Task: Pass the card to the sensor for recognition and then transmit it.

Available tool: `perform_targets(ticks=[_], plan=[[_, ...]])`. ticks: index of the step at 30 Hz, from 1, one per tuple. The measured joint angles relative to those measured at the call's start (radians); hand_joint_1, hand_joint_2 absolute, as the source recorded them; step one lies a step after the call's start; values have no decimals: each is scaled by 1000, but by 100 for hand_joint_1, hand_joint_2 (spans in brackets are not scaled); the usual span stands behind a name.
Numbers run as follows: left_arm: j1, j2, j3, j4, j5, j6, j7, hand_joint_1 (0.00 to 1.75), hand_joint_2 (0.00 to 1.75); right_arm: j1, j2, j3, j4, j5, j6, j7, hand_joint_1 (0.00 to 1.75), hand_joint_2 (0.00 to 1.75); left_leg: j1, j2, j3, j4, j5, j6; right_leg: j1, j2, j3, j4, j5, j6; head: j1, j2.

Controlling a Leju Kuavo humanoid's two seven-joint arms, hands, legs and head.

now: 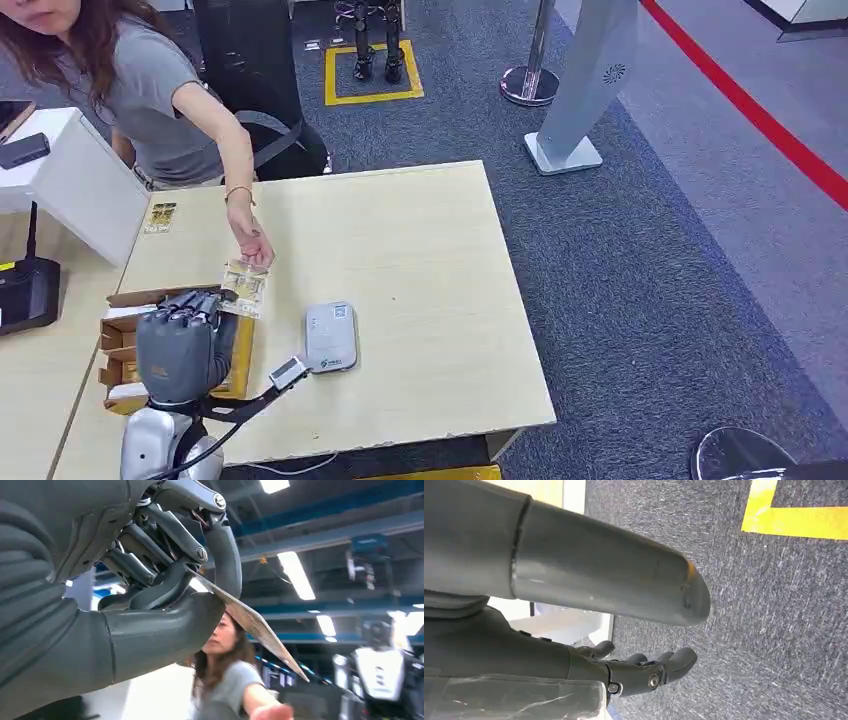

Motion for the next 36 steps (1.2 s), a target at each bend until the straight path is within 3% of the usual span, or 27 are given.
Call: perform_targets(ticks=[8,16,23,27,32,33,34,36], plan=[[8,5,75,-45,20,0,25,175,175,0,0,0,0,-8,0,2,0,0,0,0,0,0,0,0,0,0,0,0,0,0,0,0],[8,4,207,-51,91,0,-56,175,175,0,2,0,0,-12,0,3,0,0,0,0,0,0,0,0,0,0,0,0,0,0,0,0],[8,4,212,-51,93,0,-58,175,175,0,2,0,0,-12,0,3,0,0,0,0,0,0,0,0,0,0,0,0,0,0,0,0],[7,-7,264,-51,102,0,-88,175,175,0,7,0,0,-13,0,3,0,0,0,0,0,0,0,0,0,0,0,0,0,0,0,0],[3,-16,274,-51,124,0,-100,175,175,0,10,0,0,-16,0,2,0,0,0,0,0,0,0,0,0,0,0,0,0,0,0,0],[2,-16,275,-51,126,0,-100,58,175,0,10,0,0,-16,0,2,0,0,0,0,0,0,0,0,0,0,0,0,0,0,0,0],[1,-17,277,-51,127,0,-103,0,175,0,10,0,0,-16,0,2,0,0,0,0,0,0,0,0,0,0,0,0,0,0,0,0],[-1,-21,283,-50,132,0,-108,0,175,0,10,0,0,-16,0,2,0,0,0,0,0,0,0,0,0,0,0,0,0,0,0,0]])
